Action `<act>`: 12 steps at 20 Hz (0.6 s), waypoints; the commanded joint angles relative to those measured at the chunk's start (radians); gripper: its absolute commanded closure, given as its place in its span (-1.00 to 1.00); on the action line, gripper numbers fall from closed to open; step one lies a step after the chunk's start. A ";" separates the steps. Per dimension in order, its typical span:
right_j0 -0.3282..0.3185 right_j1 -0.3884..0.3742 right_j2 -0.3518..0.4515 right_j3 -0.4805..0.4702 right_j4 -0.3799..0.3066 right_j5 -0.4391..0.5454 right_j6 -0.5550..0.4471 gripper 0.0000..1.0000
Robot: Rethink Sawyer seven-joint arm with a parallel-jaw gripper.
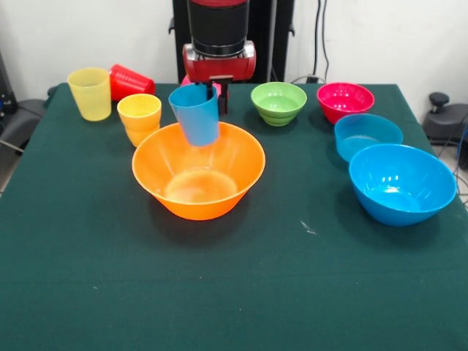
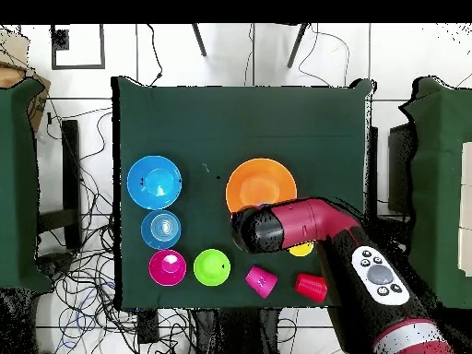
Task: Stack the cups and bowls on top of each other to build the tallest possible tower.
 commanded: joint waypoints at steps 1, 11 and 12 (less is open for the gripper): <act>0.029 0.057 0.047 -0.085 -0.019 0.059 -0.093 1.00; 0.050 0.060 0.025 -0.113 -0.050 0.051 -0.088 1.00; 0.055 0.063 0.021 -0.117 -0.055 0.047 -0.084 1.00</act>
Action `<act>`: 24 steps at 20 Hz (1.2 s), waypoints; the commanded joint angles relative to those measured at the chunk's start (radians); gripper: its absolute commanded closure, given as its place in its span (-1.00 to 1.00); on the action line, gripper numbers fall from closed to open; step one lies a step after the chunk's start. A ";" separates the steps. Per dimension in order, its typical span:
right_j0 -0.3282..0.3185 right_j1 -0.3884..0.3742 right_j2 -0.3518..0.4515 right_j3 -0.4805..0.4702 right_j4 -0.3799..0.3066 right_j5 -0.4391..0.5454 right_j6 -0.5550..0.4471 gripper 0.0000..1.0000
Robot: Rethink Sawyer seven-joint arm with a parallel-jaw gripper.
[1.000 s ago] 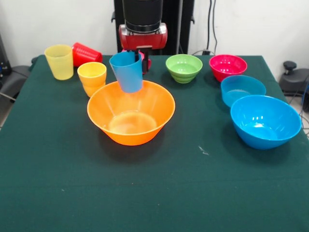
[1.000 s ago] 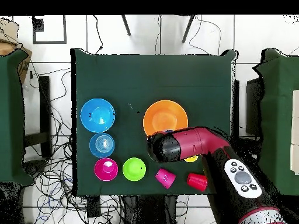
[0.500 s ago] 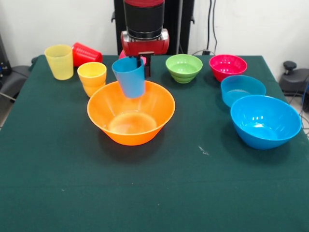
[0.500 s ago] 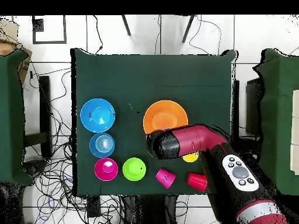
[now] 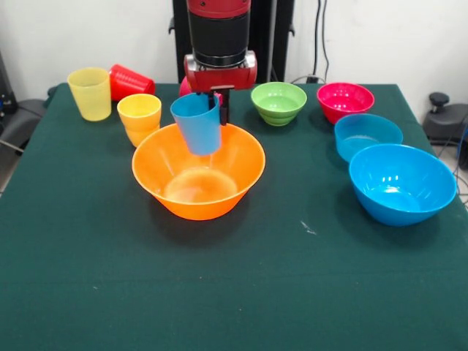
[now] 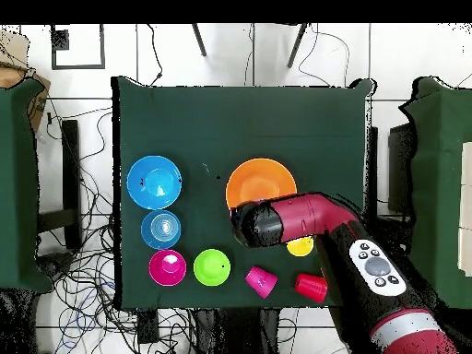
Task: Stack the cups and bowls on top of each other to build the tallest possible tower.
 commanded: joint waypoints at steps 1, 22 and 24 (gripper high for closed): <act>0.052 0.033 0.017 -0.085 -0.059 0.045 -0.082 1.00; 0.072 0.064 0.004 -0.156 -0.070 0.068 -0.117 1.00; 0.068 0.059 -0.001 -0.148 -0.076 0.061 -0.116 1.00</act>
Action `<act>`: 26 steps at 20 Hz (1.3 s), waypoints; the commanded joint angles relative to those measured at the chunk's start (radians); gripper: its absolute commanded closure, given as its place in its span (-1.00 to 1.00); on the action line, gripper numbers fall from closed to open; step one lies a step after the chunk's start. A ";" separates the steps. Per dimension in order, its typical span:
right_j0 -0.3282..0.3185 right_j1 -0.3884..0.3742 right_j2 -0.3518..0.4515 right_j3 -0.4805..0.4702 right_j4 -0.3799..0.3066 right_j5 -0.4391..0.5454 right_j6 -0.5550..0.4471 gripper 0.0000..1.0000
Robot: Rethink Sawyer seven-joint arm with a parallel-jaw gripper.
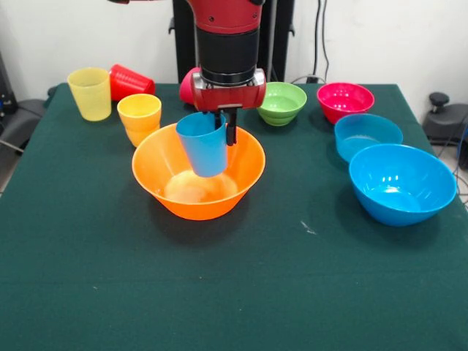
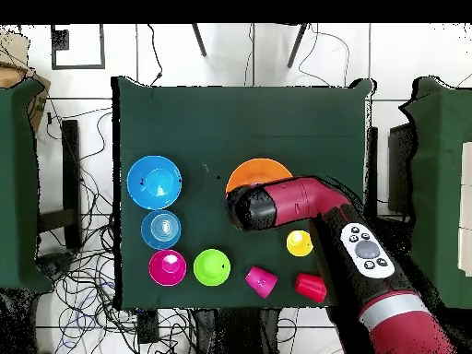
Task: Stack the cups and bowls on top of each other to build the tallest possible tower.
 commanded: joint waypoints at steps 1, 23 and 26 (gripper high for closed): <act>0.028 0.016 -0.004 -0.051 -0.079 0.059 -0.114 1.00; 0.031 -0.013 -0.040 -0.012 -0.047 0.093 -0.072 1.00; 0.048 -0.022 -0.047 -0.003 -0.045 0.094 -0.050 1.00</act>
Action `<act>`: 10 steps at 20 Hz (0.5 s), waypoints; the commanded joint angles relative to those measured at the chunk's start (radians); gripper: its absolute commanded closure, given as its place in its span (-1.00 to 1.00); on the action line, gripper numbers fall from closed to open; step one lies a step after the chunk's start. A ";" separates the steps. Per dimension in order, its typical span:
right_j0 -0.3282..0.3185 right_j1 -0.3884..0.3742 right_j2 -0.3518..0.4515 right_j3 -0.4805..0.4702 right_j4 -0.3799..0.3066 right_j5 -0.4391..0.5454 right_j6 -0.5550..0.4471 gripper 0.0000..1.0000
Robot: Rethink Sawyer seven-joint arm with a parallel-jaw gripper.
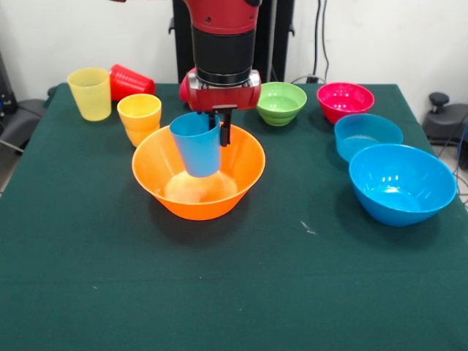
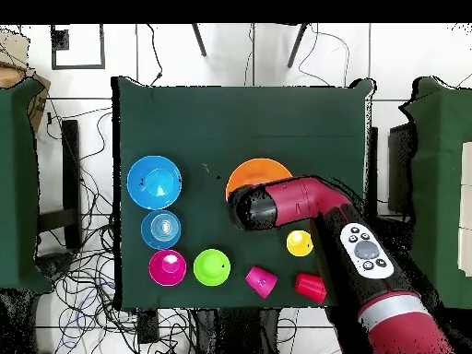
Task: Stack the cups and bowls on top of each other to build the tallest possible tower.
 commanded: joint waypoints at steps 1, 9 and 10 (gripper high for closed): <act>0.041 -0.018 -0.026 0.003 -0.028 0.097 -0.047 1.00; 0.032 -0.009 -0.032 0.000 -0.043 0.088 -0.064 1.00; 0.031 -0.002 -0.034 -0.003 -0.049 0.082 -0.065 1.00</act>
